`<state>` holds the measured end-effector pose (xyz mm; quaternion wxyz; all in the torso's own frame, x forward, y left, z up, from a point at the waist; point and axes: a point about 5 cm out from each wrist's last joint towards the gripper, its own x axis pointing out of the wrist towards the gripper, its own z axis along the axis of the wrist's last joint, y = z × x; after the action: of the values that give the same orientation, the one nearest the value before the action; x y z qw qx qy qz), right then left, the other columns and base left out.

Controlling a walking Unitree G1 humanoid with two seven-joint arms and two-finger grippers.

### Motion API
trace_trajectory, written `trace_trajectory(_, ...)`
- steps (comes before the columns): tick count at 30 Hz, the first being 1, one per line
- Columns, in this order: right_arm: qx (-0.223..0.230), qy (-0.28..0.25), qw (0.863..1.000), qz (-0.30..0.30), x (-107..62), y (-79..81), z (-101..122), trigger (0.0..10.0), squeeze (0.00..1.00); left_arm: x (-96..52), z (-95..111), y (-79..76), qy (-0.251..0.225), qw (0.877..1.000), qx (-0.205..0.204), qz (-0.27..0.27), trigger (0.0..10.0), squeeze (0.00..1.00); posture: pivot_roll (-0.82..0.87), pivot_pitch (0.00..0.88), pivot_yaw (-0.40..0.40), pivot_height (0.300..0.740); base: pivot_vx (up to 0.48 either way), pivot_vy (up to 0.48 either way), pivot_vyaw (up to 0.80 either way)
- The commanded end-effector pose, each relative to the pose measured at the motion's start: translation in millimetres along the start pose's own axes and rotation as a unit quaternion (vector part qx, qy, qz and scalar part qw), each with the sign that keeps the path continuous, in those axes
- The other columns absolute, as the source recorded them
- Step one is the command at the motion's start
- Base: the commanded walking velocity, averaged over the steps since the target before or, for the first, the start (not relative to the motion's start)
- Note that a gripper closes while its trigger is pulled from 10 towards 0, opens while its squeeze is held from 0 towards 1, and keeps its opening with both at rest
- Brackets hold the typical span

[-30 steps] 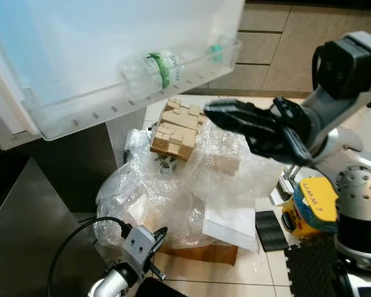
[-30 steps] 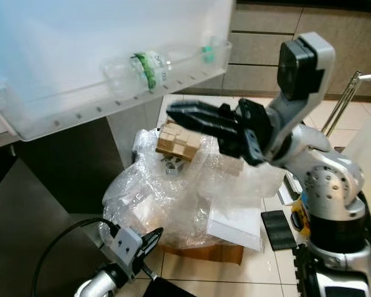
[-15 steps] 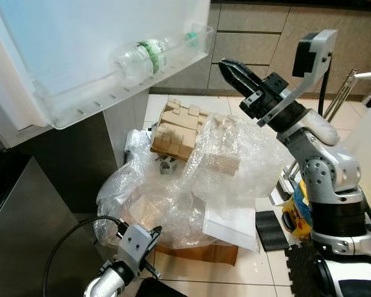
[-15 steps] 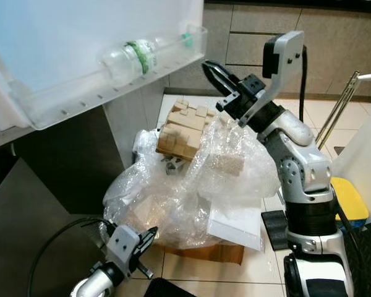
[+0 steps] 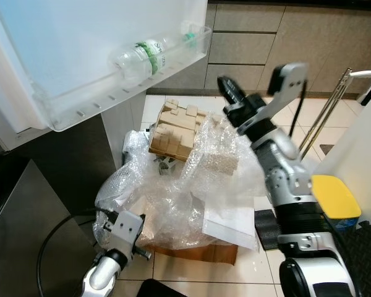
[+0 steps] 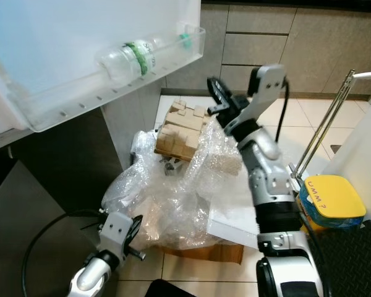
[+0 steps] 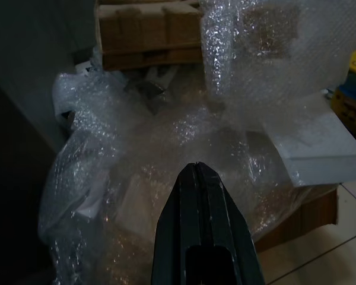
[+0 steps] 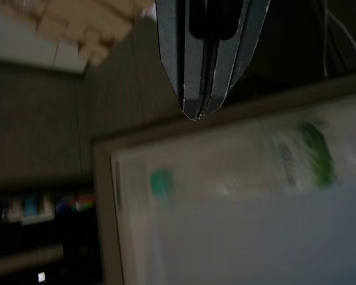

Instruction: Restocking fridge

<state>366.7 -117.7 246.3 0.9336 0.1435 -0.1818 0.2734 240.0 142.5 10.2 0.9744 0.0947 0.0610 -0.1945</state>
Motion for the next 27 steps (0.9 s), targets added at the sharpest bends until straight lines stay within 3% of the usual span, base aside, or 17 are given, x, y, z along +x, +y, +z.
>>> trace_trajectory(1, -0.002, -0.006, 1.000, 0.001, 9.4, -0.8, -1, 10.0, 0.00, 2.9, -2, -7.2, 0.007, 1.000, 0.001, -0.010, 10.0, 0.00, -0.10, 0.085, -0.016, 0.740, 0.000, 0.000, 0.00)
trace_trajectory(8, -0.006, -0.014, 1.000, 0.005, 25.9, -1.5, 2, 10.0, 0.00, 6.9, 4, -6.9, -0.007, 1.000, 0.009, -0.012, 10.0, 0.00, -0.09, 0.096, -0.026, 0.740, 0.000, 0.000, 0.00)
trace_trajectory(13, -0.016, -0.041, 0.999, 0.027, 40.8, 1.2, 17, 10.0, 0.00, 3.7, 5, -8.3, -0.013, 1.000, 0.009, -0.010, 10.0, 0.00, -0.08, 0.104, -0.035, 0.740, 0.000, 0.000, 0.00)
trace_trajectory(19, -0.019, -0.039, 0.998, 0.034, 47.5, 2.4, 17, 10.0, 0.00, 1.5, 3, -10.0, -0.012, 1.000, 0.008, -0.011, 10.0, 0.00, -0.08, 0.112, -0.038, 0.740, 0.000, 0.000, 0.00)
trace_trajectory(27, -0.015, -0.005, 0.998, 0.059, 65.4, 19.4, 8, 10.0, 0.00, -0.6, 3, -9.0, -0.010, 1.000, 0.010, -0.008, 10.0, 0.00, -0.07, 0.131, -0.056, 0.740, 0.000, 0.000, 0.00)
